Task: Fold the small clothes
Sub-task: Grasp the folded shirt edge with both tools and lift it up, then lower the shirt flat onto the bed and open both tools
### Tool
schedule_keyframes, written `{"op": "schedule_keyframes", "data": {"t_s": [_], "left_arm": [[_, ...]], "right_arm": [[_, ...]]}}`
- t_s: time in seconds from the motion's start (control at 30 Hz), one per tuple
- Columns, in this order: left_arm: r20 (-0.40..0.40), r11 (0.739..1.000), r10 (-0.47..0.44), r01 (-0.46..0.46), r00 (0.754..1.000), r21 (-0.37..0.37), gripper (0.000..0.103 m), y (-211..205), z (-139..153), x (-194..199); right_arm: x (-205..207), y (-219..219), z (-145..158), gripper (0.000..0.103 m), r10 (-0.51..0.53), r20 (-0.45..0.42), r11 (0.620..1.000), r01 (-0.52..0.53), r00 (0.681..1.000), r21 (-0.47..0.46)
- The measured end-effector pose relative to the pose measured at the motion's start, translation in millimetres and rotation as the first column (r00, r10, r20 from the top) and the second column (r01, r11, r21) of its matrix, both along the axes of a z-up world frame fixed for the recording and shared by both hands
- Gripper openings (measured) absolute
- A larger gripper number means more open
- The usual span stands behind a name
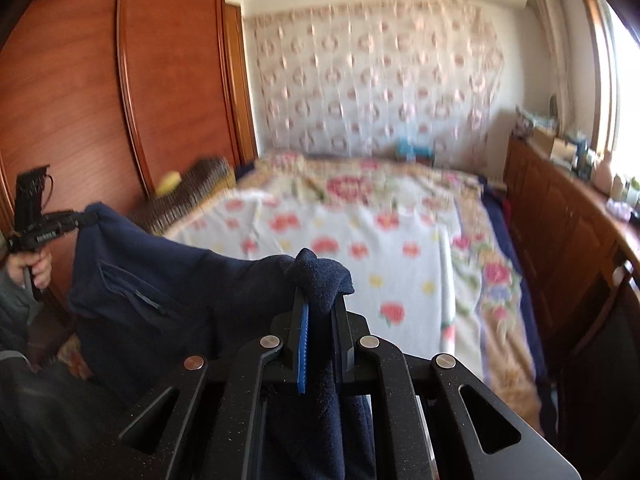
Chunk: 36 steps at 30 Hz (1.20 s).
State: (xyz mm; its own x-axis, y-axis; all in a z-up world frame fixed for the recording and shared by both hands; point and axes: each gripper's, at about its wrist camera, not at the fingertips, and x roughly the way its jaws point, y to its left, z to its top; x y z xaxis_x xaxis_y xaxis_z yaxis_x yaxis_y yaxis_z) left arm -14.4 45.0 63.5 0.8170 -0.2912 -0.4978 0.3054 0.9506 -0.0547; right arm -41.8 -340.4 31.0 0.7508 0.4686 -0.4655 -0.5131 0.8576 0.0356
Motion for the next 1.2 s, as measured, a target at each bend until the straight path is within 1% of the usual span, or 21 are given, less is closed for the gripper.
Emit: {"op": "schedule_keyframes", "data": {"t_s": [0.07,0.13,0.27,0.37,0.5,0.63,0.67,0.73,0.77,0.87,0.93,1.0,1.03,1.07,1.1,1.13,1.17,1.2], "left_arm": [[0.057,1.0,-0.012,0.012,0.998,0.004,0.011,2,26,-10],[0.119,1.0,-0.014,0.014,0.993,0.006,0.011,3,53,-20],[0.257,1.0,0.009,-0.005,0.966,-0.016,0.011,16,108,-41],[0.328,1.0,0.024,-0.026,0.944,0.001,0.011,26,136,-50],[0.393,0.999,0.046,-0.049,0.918,-0.002,0.01,40,162,-58],[0.45,0.998,0.06,-0.059,0.891,-0.016,0.01,53,184,-65],[0.456,0.998,0.064,-0.064,0.887,-0.016,0.01,54,186,-63],[0.461,0.997,0.074,-0.072,0.884,-0.021,0.01,59,188,-52],[0.459,0.997,0.08,-0.079,0.885,-0.021,0.01,59,187,-49],[0.432,0.994,0.103,-0.113,0.896,-0.003,0.01,56,176,-19],[0.407,0.99,0.115,-0.136,0.906,0.022,0.01,52,161,9],[0.361,0.989,0.129,-0.148,0.923,0.024,0.01,48,144,44],[0.335,0.987,0.137,-0.156,0.932,0.031,0.01,45,133,65],[0.307,0.985,0.147,-0.167,0.94,0.041,0.01,43,120,88],[0.285,0.982,0.155,-0.179,0.946,0.059,0.01,40,108,107],[0.263,0.977,0.155,-0.187,0.952,0.103,0.011,36,89,136],[0.248,0.976,0.143,-0.178,0.958,0.128,0.011,30,76,151],[0.219,0.974,0.141,-0.175,0.966,0.146,0.016,26,59,172]], "right_arm": [[-19,-1,26,0.009,0.015,0.064,1.0,-0.016,0.998,0.009],[-42,-2,54,0.009,0.021,0.149,1.0,-0.022,0.989,0.007],[-81,-5,104,0.009,0.033,0.28,0.999,-0.038,0.959,0.016],[-104,-9,135,0.009,0.031,0.353,0.999,-0.039,0.935,0.014],[-126,-12,162,0.009,0.03,0.413,0.999,-0.037,0.91,0.009],[-145,-14,178,0.009,0.034,0.462,0.999,-0.044,0.886,0.012],[-147,-13,178,0.009,0.036,0.471,0.999,-0.043,0.881,0.005],[-140,-10,177,0.009,0.034,0.478,0.999,-0.035,0.878,-0.007],[-130,-7,173,0.009,0.034,0.472,0.999,-0.033,0.881,-0.012],[-103,3,161,0.009,0.023,0.437,1.0,-0.013,0.899,-0.026],[-80,16,157,0.009,0.006,0.415,0.999,0.015,0.91,-0.048],[-44,26,150,0.009,-0.019,0.37,0.996,0.048,0.929,-0.069],[-31,36,158,0.009,-0.028,0.348,0.996,0.057,0.937,-0.074],[-13,42,153,0.009,-0.04,0.325,0.994,0.07,0.945,-0.079],[6,45,145,0.009,-0.055,0.302,0.993,0.084,0.952,-0.085],[32,52,135,0.009,-0.082,0.269,0.989,0.113,0.96,-0.1],[53,57,127,0.009,-0.108,0.24,0.985,0.137,0.965,-0.107],[76,60,115,0.009,-0.14,0.202,0.98,0.165,0.969,-0.11]]}}
